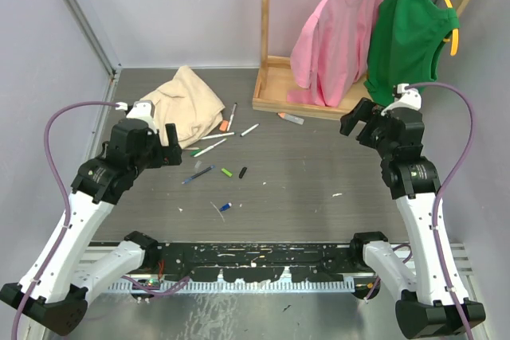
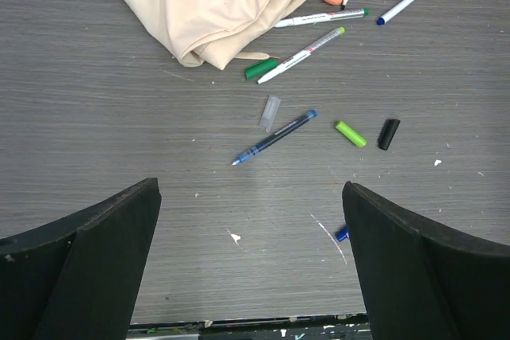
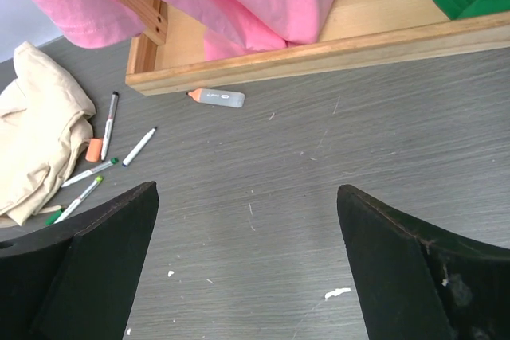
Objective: Insert the pens into the pen caps
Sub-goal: Pick up the pen from the center of the board.
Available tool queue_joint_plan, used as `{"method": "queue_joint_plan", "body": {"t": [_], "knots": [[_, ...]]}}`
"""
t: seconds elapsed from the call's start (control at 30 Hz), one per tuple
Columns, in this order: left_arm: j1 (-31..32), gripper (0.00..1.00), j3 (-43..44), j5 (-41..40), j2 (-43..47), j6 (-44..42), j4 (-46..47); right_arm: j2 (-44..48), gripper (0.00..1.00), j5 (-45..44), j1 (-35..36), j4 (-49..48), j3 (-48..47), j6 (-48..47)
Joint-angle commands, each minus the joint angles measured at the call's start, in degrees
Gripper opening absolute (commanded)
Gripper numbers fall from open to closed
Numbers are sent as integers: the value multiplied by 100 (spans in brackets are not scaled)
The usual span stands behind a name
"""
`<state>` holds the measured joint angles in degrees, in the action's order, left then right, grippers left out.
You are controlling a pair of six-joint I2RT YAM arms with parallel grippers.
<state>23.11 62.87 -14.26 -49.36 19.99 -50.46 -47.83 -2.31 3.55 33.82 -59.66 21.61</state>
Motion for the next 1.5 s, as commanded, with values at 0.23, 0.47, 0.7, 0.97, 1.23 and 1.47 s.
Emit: {"method": "queue_joint_plan", "body": {"t": [0.23,0.47,0.7,0.97,1.23,1.47], "knots": [[-62,98,14,-71,237,-316,215,78,99,-256,-38,-555,-42,286],[-62,98,-261,-54,437,-260,230,-71,99,-134,-39,-579,152,928],[-57,98,-521,151,547,4,289,-547,99,1106,-39,-781,515,781],[-61,98,-639,79,687,-69,235,-1199,99,614,1028,-841,613,579],[-61,98,-626,33,987,-304,185,-2210,98,-73,2694,-1153,409,537],[-61,98,-749,253,1161,-414,282,-2978,95,15,3595,-1355,123,496]]}}
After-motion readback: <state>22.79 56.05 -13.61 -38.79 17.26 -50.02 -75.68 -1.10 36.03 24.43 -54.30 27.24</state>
